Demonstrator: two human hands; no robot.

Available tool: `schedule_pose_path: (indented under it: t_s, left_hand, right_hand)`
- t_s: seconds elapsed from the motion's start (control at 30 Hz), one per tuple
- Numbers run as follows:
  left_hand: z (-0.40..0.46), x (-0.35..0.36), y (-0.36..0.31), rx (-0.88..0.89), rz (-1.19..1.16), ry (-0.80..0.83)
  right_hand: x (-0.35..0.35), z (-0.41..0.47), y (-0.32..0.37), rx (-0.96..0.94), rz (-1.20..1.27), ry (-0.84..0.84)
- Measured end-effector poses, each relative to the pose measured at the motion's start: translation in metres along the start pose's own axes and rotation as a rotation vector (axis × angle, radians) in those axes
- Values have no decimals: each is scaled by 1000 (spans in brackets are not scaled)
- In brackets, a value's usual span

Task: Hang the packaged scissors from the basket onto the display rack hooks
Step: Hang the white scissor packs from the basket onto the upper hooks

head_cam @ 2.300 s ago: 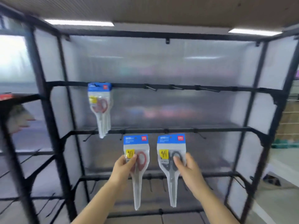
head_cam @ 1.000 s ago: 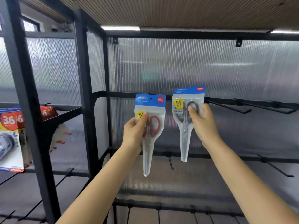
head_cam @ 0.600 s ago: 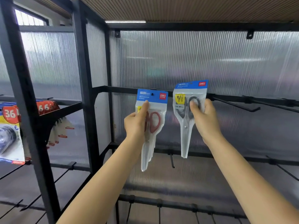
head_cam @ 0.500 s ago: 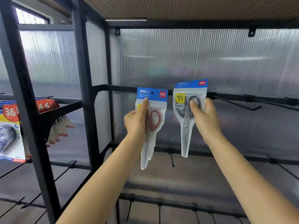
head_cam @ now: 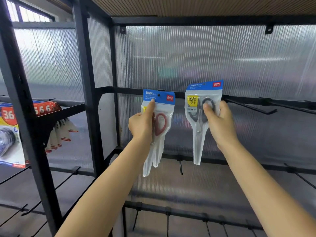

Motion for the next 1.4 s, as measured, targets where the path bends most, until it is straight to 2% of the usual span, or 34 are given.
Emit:
schedule_pose_path:
  t_s: [0.4,0.63,0.7,0.87,1.03,1.23,1.4]
  left_hand:
    - [4,3,-14,141,121,-8]
    - [4,4,-8,128,138,-18]
    - [4,5,-9,125,138,-24]
    - [6,1,-7,116,122,-27]
    - [5,1,-6,105,114,-11]
    - [9,-4,-3,124,91,3]
    - [10,-2,-4,103,104,35]
  right_hand:
    - [1,-2,0,-23,56,7]
    - [12,-4,13,-111,5,12]
    - [17,-5,23,-169,-39,-31]
    - [20,-19,43,-394,-71,-266]
    - [34,-16,47,-433,-184,-175]
    - [44,-5,50,-488,-310,-207]
    - [51,7,56,-466,-351,-159]
Point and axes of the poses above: each hand's wrist, its own z-axis towards the middle knuckle, its own x-axis out of the palm, y = z × x, the point moved 2 cm from there along z, towards the middle knuckle, and after that the axes turned 13 degrees about -z, right-handed, at the moved point
